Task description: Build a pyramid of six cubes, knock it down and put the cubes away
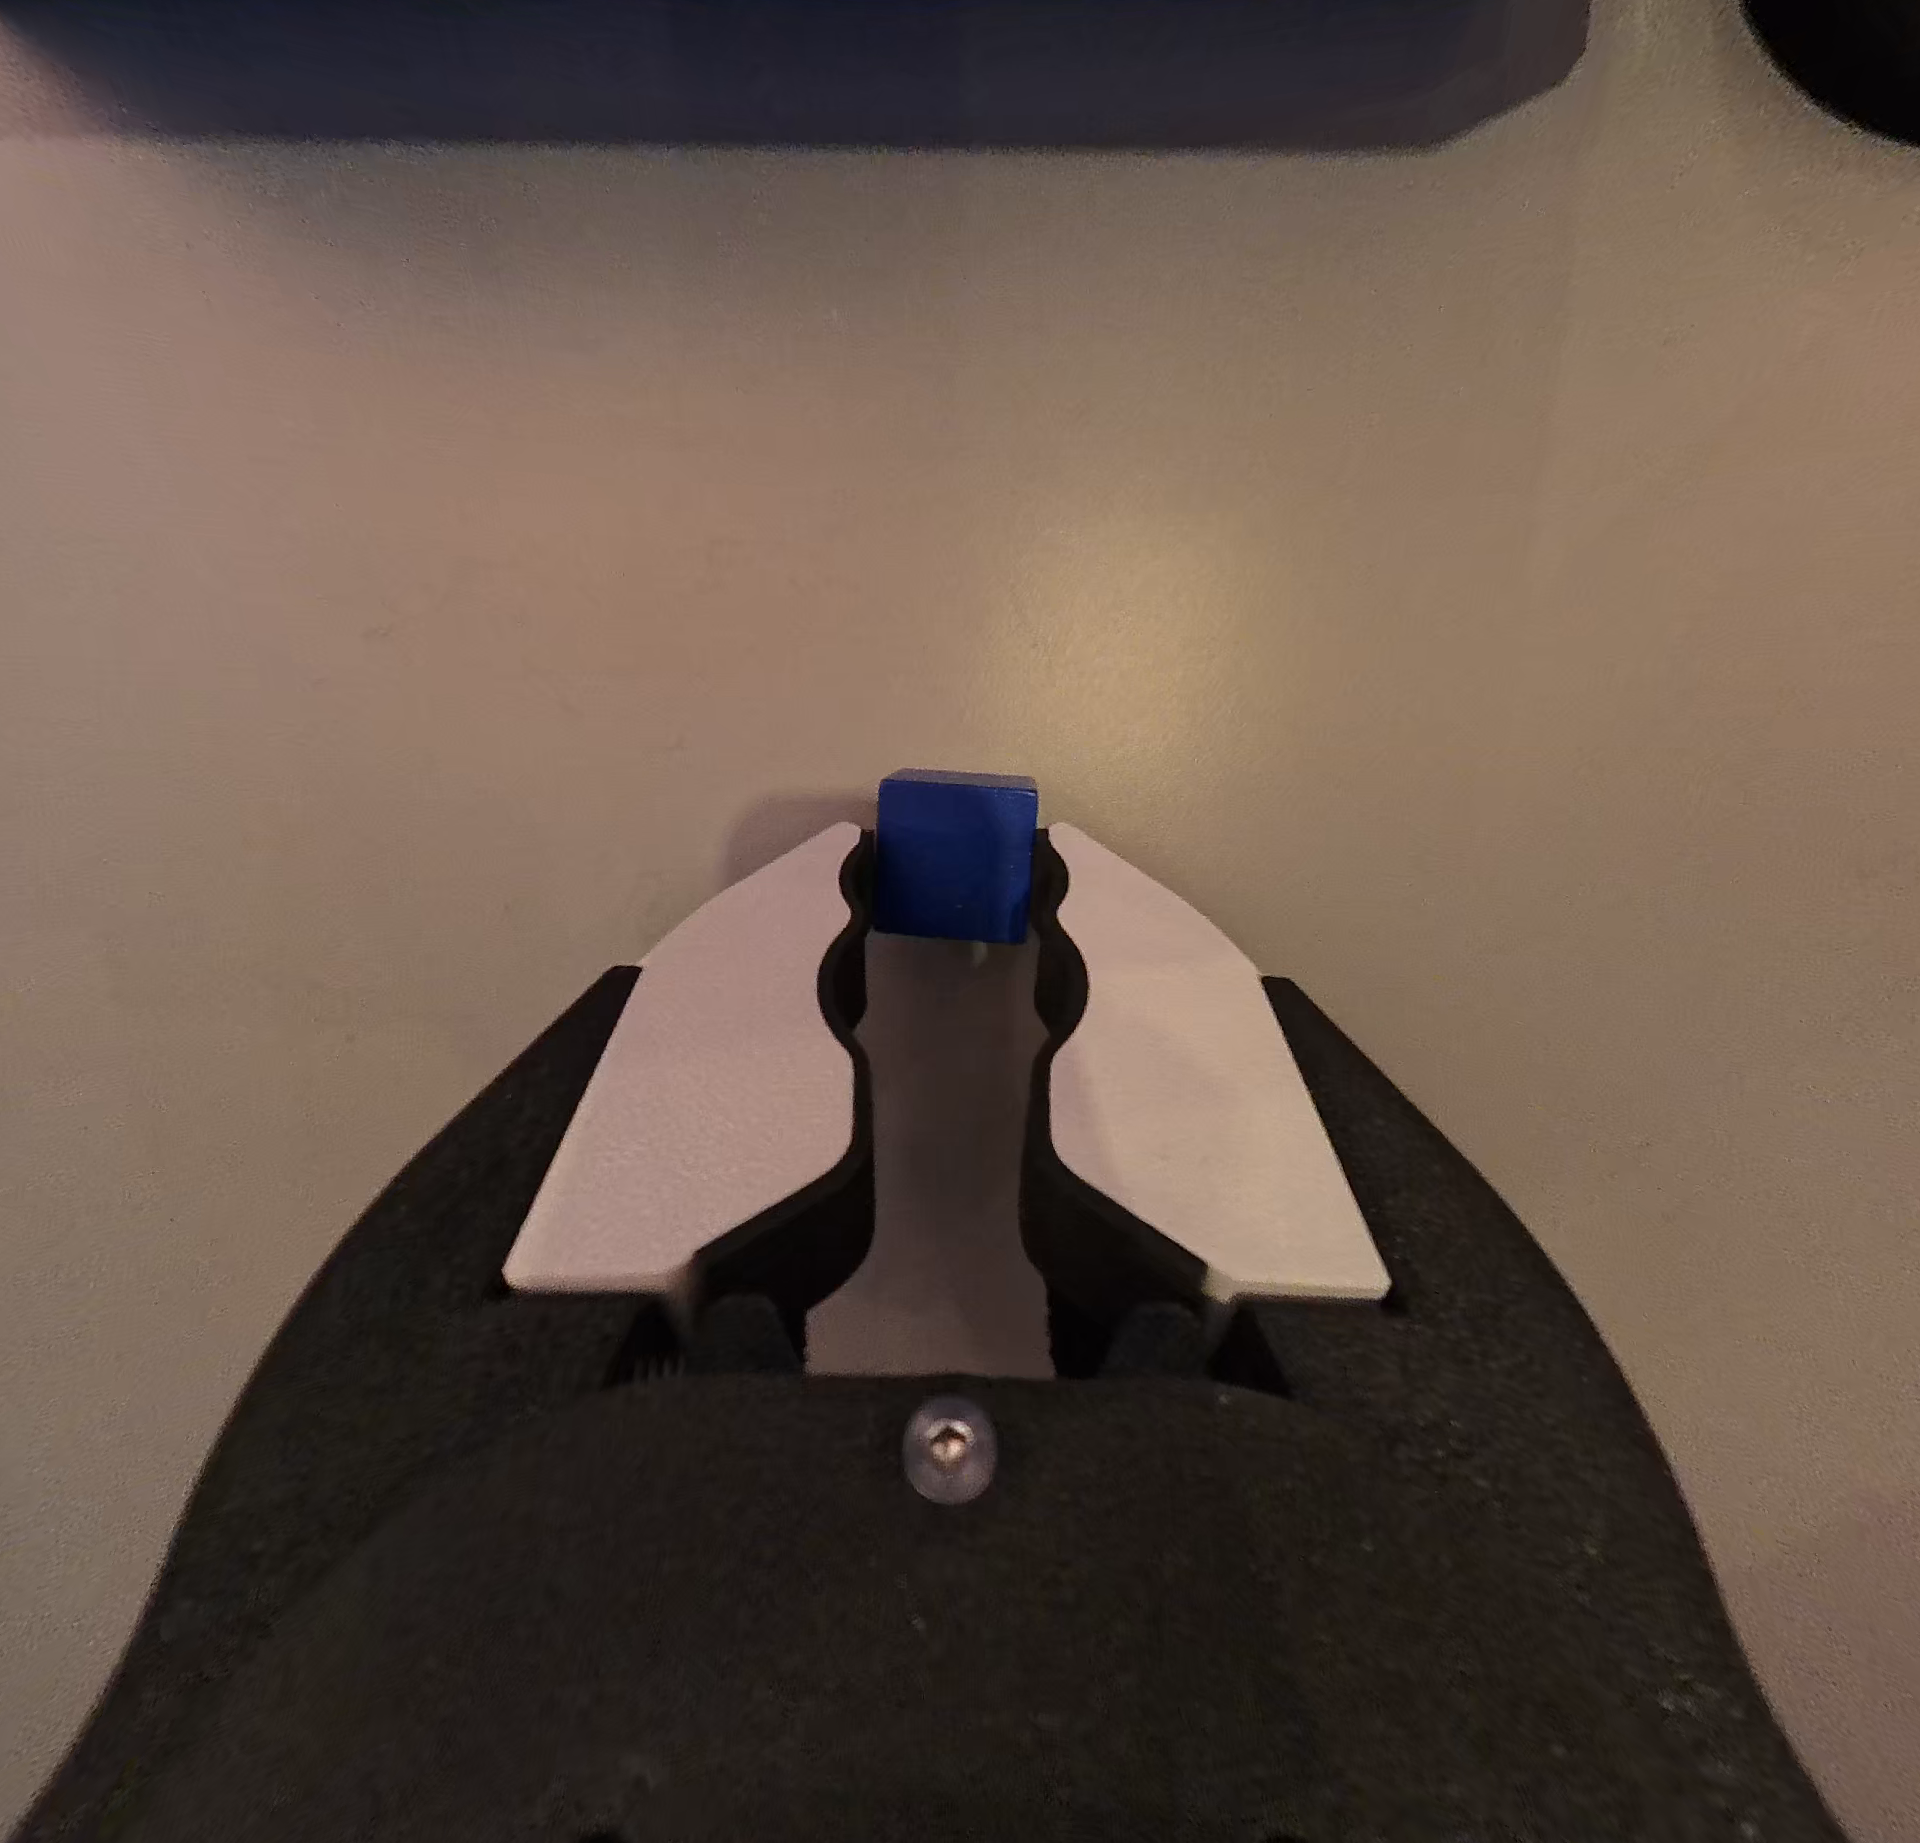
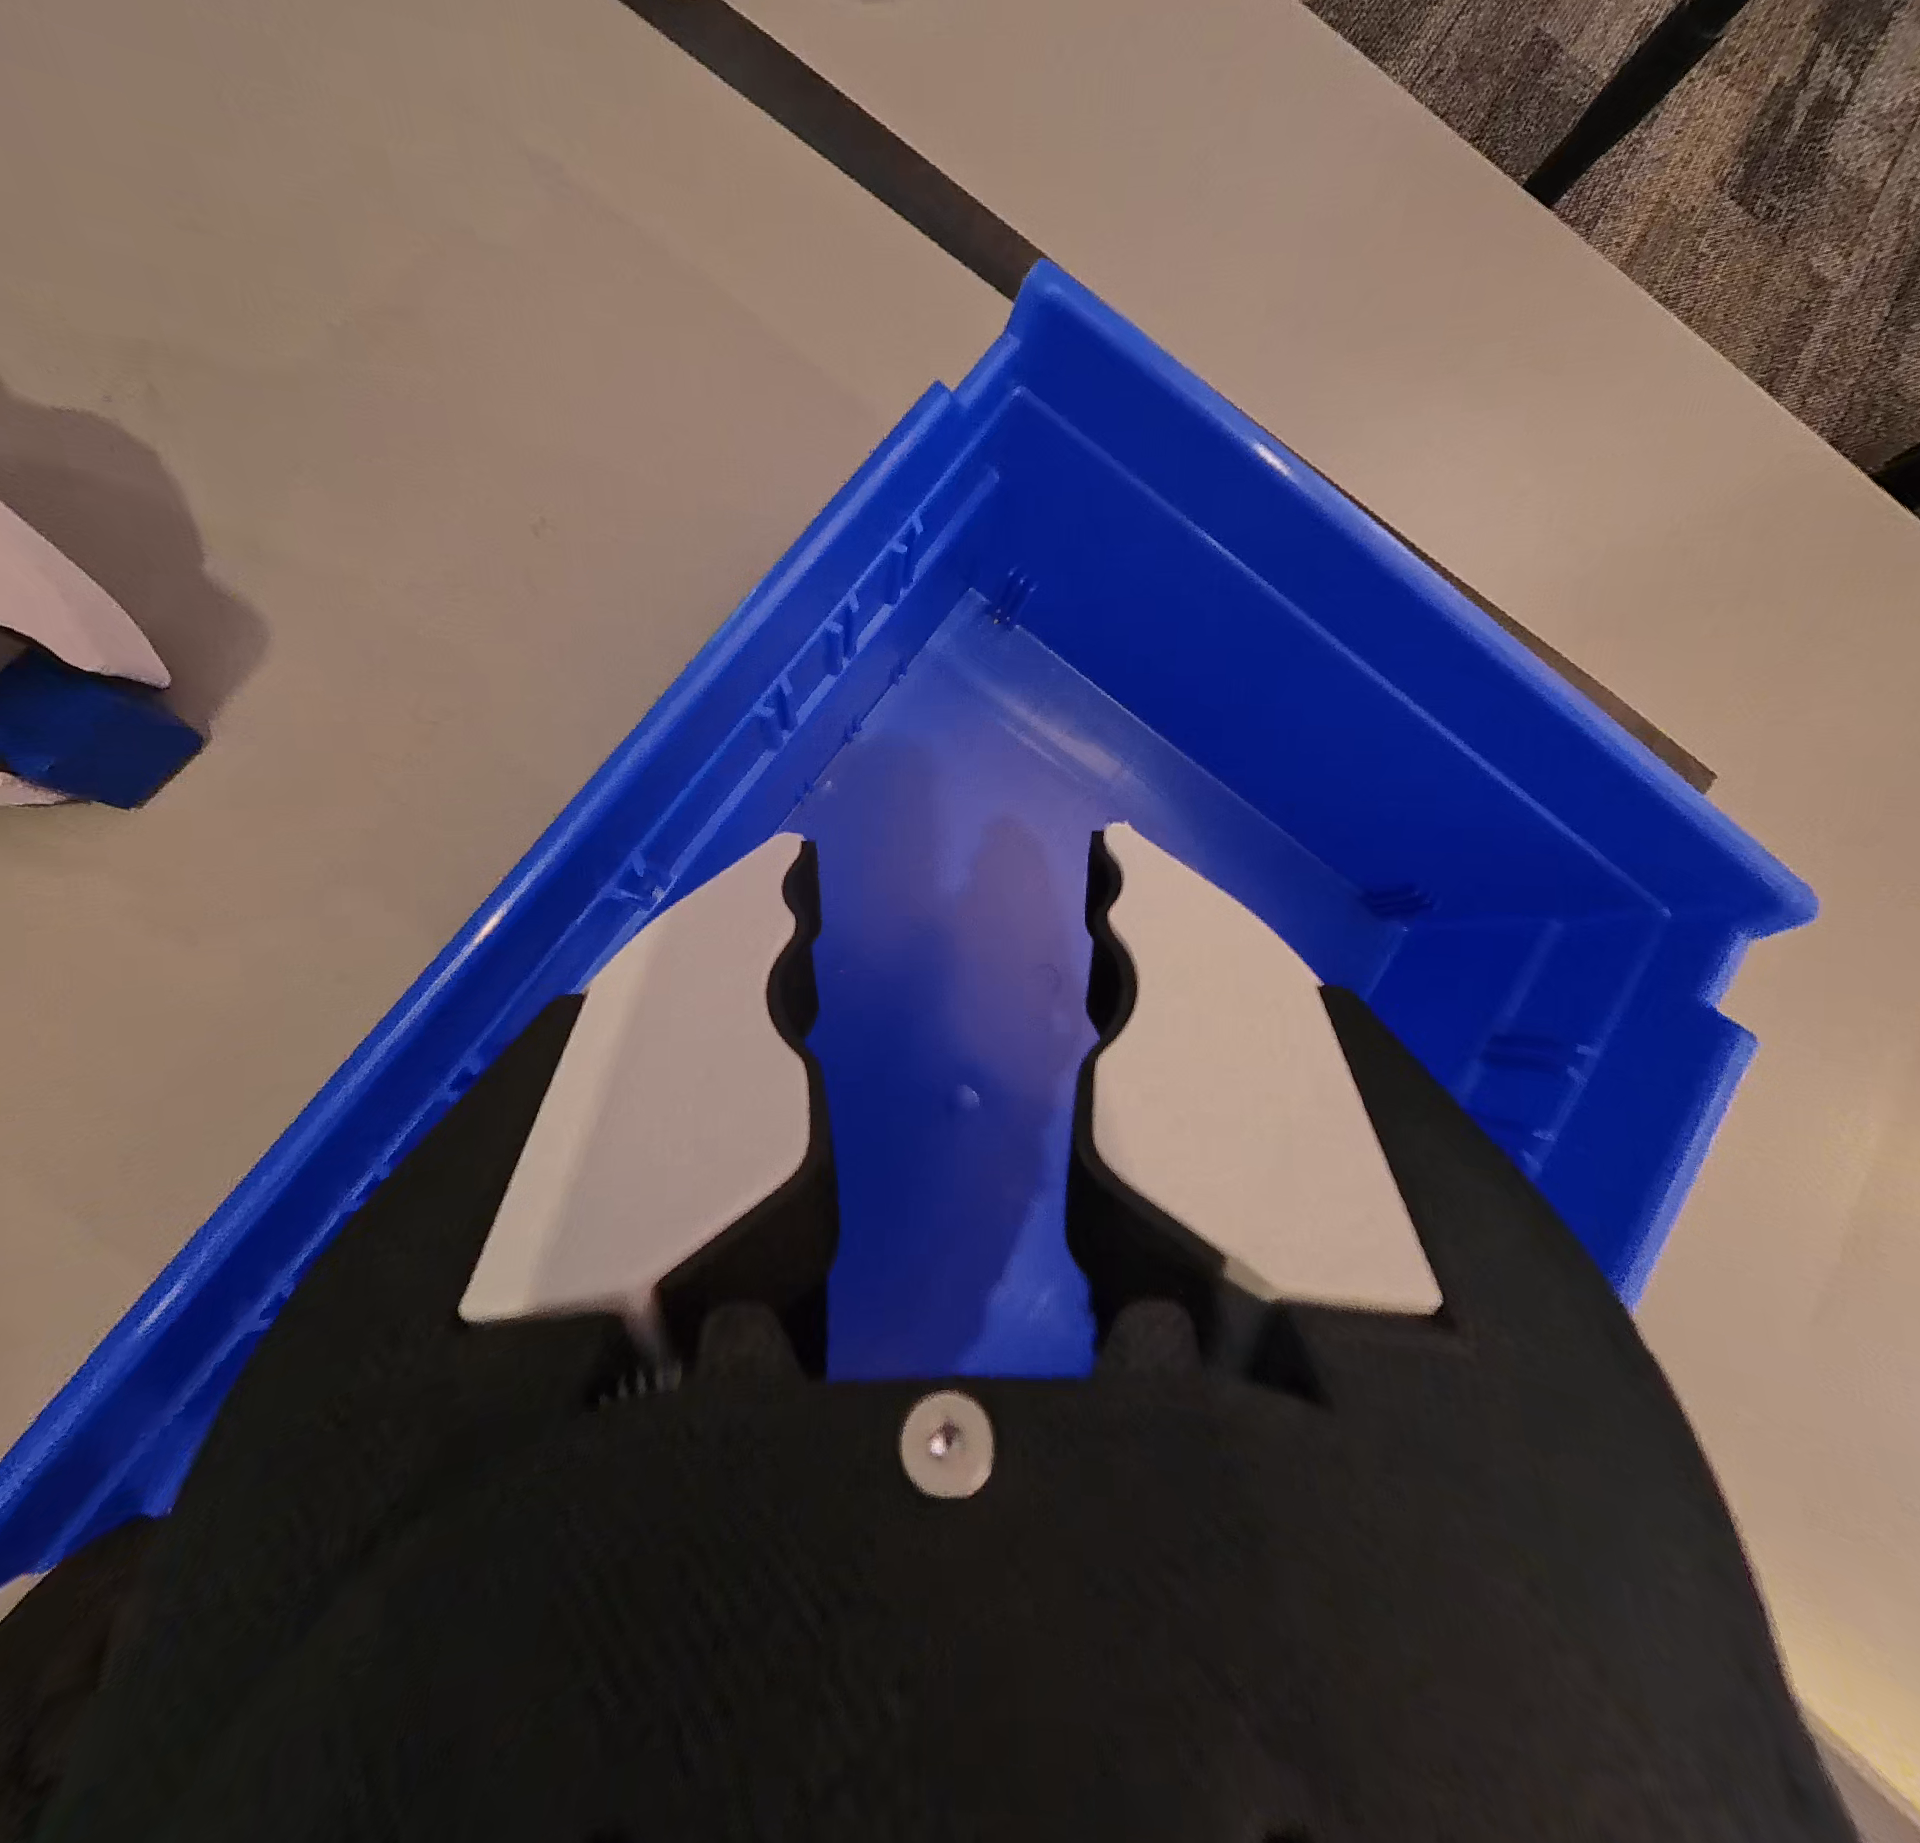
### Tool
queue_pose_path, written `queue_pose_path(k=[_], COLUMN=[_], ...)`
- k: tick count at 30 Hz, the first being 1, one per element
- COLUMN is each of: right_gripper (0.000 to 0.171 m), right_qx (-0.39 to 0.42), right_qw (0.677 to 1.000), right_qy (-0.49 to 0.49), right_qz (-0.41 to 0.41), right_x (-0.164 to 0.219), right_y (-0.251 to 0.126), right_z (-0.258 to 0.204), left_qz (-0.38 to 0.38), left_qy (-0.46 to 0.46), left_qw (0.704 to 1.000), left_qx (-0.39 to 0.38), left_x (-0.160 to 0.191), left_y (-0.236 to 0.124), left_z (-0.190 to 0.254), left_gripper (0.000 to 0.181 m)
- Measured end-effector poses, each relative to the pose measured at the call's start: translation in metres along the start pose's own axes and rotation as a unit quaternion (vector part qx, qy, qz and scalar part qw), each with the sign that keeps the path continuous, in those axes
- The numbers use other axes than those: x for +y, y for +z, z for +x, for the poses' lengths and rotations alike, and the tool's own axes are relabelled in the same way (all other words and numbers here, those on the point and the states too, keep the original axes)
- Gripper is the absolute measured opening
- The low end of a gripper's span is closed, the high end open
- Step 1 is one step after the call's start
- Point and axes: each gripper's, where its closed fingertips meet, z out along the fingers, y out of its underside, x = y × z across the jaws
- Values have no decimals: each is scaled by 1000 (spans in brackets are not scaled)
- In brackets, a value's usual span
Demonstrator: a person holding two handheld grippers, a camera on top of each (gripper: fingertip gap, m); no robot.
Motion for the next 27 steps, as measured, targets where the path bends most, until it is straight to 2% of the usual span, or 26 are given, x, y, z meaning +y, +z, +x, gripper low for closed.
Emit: queue_pose_path(k=[5, 10, 13, 17, 19, 22, 24, 27], right_gripper=[52, 52, 52, 51, 51, 52, 52, 51], right_qx=[0, -2, -6, -11, -13, -13, -16, -17], right_qw=[1000, 1000, 1000, 1000, 1000, 1000, 1000, 1000], right_qy=[-5, -3, 1, 2, -1, -6, -10, -12], right_qz=[-9, -5, 6, 11, 9, 4, 4, 4], right_x=[2, 1, -2, -4, -4, -4, -6, -8], right_y=[4, 2, -1, -2, 0, 2, 3, 4], right_z=[-1, -2, -2, -4, -5, -7, -10, -13], left_qz=[3, 47, 87, 143, 165, 149, 114, 41], left_qy=[11, -1, -4, -10, -40, -85, -124, -183], left_qw=[1000, 999, 996, 984, 977, 966, 964, 964], left_qx=[3, -3, -36, -107, -130, -192, -203, -191], left_x=[4, -6, -15, -2, 21, 86, 140, 218], left_y=[-2, -17, -52, -139, -187, -244, -263, -264], left_z=[0, -1, -4, -12, -17, -33, -35, -27], left_gripper=[28, 52, 55, 52, 51, 47, 46, 42])
